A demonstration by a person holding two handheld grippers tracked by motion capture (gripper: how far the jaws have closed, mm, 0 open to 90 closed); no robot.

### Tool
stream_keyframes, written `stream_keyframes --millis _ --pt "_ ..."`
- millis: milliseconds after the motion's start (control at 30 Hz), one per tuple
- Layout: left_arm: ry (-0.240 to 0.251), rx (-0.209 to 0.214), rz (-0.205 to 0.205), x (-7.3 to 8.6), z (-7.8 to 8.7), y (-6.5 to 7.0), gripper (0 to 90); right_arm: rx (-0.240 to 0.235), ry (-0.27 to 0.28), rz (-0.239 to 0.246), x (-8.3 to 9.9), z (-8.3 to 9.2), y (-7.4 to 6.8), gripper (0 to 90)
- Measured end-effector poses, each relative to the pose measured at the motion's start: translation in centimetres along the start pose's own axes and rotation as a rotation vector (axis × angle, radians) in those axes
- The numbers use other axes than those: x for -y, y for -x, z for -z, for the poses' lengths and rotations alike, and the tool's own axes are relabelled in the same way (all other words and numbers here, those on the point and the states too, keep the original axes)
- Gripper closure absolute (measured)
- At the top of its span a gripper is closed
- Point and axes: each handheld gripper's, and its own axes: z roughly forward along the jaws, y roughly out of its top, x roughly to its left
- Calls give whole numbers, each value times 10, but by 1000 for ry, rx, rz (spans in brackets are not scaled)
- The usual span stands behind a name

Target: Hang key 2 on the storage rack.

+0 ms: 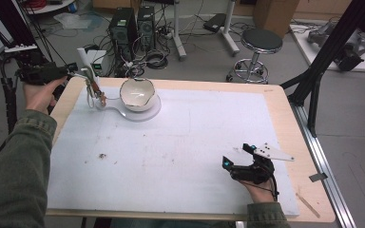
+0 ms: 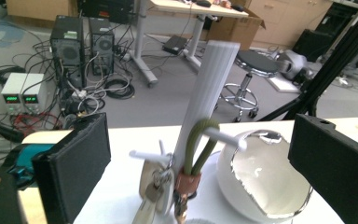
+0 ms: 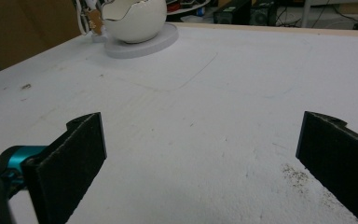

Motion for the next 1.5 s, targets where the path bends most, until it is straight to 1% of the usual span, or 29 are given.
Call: stream_keyframes --millis 67,133,200,333,367,467,567,700,833,933,967,1033,1200,1300,1400,1500 --pt "0 4 3 4 2 0 56 1 0 2 0 0 0 4" --pt "-14 -4 -2 7 4 1 17 0 -3 0 0 0 1 4" --pt "-15 2 -8 10 6 2 17 -3 -5 -4 0 -1 0 4" --pt "-9 6 -33 13 10 6 17 -1 -3 7 0 -2 0 4" --pt "-8 10 -38 14 11 8 17 -1 -6 1 0 -1 0 4" --pt "-18 20 -57 18 12 12 17 0 -4 4 0 -2 0 4" --pt "-32 26 -86 21 13 18 17 1 -4 0 0 -1 0 4" --pt "-22 49 -100 26 17 25 17 3 -4 -1 0 -1 0 4" --pt "-11 59 -106 33 21 30 17 7 -4 -1 0 -1 0 4" --pt "2 61 -131 39 24 34 17 10 -1 -1 0 -1 1 4" --pt "9 69 -135 41 24 35 17 8 0 -1 0 -1 1 4" --pt "6 90 -137 45 25 38 17 8 -3 -6 0 -1 1 4" --pt "3 111 -185 55 27 49 17 5 -1 -3 0 -1 0 4" --pt "8 127 -199 61 29 56 17 4 0 -5 0 -1 0 4" --pt "8 131 -216 67 31 61 17 6 0 -8 0 -1 0 4" --pt "8 137 -220 74 33 63 17 7 6 -7 0 -1 1 4"
